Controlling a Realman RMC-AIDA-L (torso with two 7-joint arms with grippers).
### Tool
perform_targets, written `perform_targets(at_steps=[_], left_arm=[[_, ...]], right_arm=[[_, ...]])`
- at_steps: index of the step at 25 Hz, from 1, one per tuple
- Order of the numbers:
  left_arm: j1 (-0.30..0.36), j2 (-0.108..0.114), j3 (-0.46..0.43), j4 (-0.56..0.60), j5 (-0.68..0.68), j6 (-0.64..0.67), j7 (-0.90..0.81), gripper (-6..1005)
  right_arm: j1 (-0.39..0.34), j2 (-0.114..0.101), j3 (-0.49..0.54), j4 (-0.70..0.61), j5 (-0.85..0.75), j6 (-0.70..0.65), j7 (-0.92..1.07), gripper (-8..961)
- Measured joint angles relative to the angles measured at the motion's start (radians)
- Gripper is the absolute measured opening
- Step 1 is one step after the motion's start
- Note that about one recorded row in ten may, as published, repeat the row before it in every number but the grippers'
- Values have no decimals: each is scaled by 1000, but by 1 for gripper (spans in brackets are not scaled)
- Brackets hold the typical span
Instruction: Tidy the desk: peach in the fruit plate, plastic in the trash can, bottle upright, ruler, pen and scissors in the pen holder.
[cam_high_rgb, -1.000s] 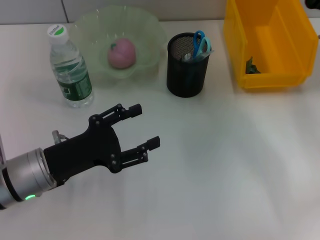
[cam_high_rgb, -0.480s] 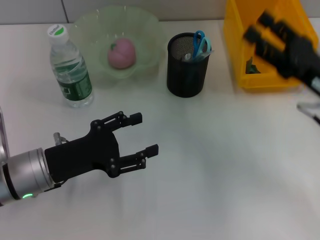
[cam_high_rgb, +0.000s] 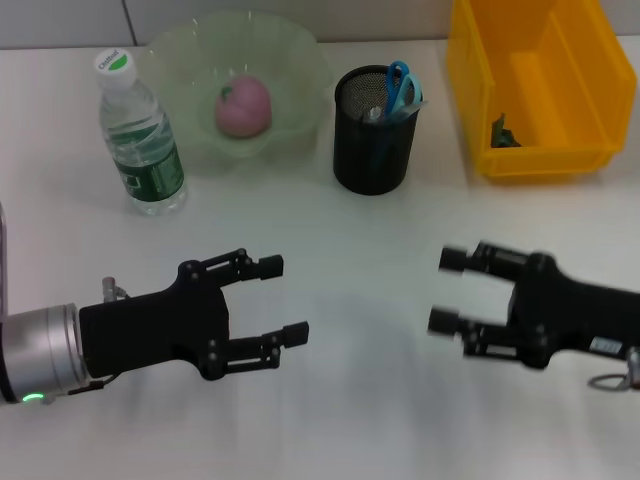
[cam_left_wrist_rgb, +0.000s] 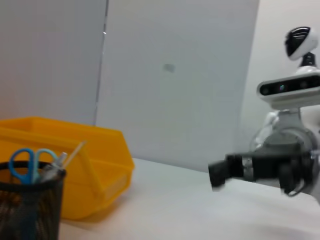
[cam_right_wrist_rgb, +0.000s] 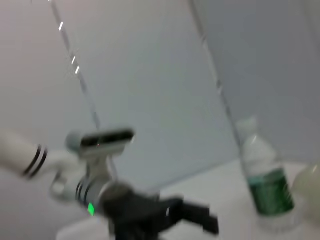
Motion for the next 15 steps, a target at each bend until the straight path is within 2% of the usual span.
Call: perform_targets(at_steps=[3, 7, 15], left_arm=[[5, 4, 0, 12, 25, 16, -26, 797], [12, 12, -1, 15, 44, 33, -37, 797], [5, 4, -1, 29, 88, 37, -29, 797]], right_arm=[[7, 0, 0, -6, -66, 31, -42, 779], [8, -3, 0, -10, -77, 48, -64, 778], [27, -12, 5, -12, -110, 65, -69, 777]])
